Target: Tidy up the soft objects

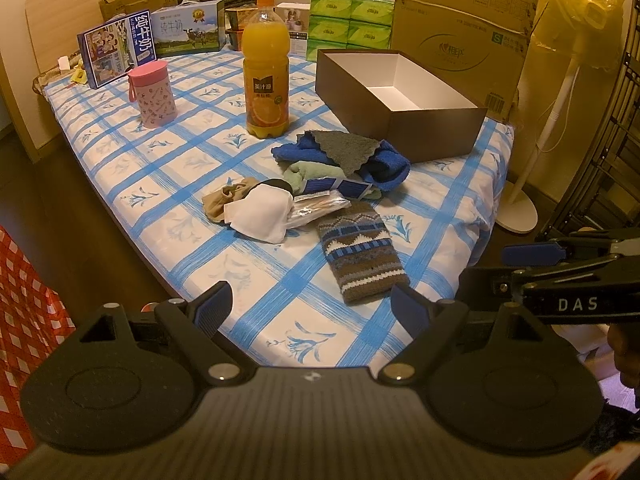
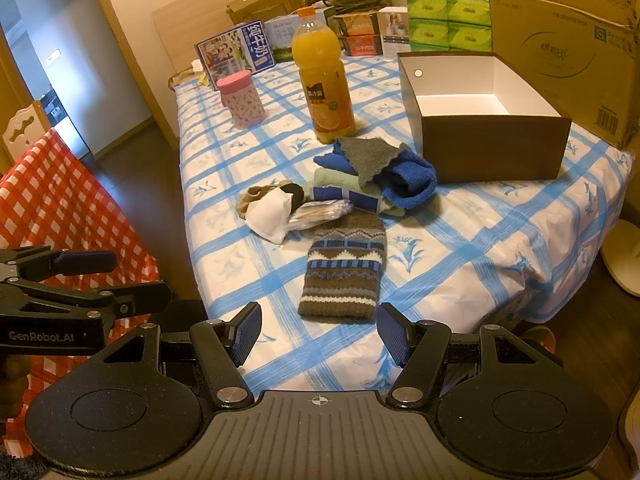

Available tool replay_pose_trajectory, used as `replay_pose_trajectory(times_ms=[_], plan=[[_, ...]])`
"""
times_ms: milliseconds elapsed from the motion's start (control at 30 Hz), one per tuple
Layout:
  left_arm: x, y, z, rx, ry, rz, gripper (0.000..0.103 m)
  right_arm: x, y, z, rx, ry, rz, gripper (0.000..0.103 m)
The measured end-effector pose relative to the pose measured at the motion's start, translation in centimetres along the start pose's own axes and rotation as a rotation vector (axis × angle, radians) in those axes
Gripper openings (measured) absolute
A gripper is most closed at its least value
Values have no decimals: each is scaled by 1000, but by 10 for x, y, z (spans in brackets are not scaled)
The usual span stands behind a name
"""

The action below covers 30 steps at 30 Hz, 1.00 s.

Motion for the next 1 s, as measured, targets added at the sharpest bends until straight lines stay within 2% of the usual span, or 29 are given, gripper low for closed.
replay_pose_trajectory(times_ms=[1000], plan=[[-5,5,11,2,0,1,85,-1,1,-1,6,-1,0,64]])
Point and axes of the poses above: each gripper's, at about its wrist camera, not at the fingertips, and y roughly the way its jaws point, z to its right, x to its underside, the point moved 6 cm from there along y, roughly the way its jaws point, and after that the axes turned 11 degrees about x, right-handed, at the moved point
